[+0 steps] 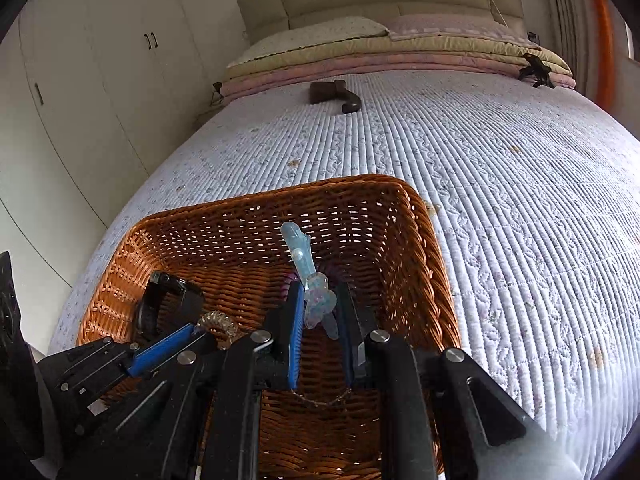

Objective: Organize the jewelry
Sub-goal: 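Carry the bracelet and pendant into the basket and open both tools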

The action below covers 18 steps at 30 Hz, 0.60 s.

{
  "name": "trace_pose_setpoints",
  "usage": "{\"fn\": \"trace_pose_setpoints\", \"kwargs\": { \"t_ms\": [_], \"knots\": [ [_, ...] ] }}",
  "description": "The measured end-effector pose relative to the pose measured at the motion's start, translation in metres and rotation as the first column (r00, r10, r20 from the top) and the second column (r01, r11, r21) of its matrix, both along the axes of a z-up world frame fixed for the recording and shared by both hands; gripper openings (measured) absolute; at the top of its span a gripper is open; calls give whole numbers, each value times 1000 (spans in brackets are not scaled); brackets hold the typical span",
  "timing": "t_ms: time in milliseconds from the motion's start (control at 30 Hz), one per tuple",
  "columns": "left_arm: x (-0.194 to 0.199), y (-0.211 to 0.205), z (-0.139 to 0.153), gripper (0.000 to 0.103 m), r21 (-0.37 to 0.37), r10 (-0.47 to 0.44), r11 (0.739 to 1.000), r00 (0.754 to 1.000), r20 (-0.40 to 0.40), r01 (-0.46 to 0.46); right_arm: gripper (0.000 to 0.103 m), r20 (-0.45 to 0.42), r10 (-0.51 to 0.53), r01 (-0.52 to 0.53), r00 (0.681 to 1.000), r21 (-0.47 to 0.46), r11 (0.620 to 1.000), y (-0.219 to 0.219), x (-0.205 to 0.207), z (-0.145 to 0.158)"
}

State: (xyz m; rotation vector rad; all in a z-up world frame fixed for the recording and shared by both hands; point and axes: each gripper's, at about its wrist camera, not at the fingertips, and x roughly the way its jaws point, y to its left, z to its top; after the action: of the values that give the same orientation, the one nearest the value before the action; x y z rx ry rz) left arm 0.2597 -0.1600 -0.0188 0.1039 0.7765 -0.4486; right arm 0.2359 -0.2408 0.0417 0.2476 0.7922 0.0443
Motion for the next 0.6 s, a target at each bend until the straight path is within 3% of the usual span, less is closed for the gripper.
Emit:
{"fn": "trace_pose_setpoints", "kwargs": {
  "t_ms": [367,433,500,600],
  "knots": [
    [4,4,0,14,-24,-12,1000,1000,-8,12,19,14,-11,11,1000,-8,1000,-2,-4,1],
    [2,8,0,26,-50,-28,998,999,-21,27,19,30,-13,13,999,-4,1000,-4,-7,3],
    [-2,9,4,47,-85,-45,995,999,-17,43,24,47,-10,10,999,20,1000,-8,-10,7],
    [-12,11,14,50,-84,-42,995,998,42,46,31,82,-17,16,996,11,1000,-10,-17,13]
  ]
}}
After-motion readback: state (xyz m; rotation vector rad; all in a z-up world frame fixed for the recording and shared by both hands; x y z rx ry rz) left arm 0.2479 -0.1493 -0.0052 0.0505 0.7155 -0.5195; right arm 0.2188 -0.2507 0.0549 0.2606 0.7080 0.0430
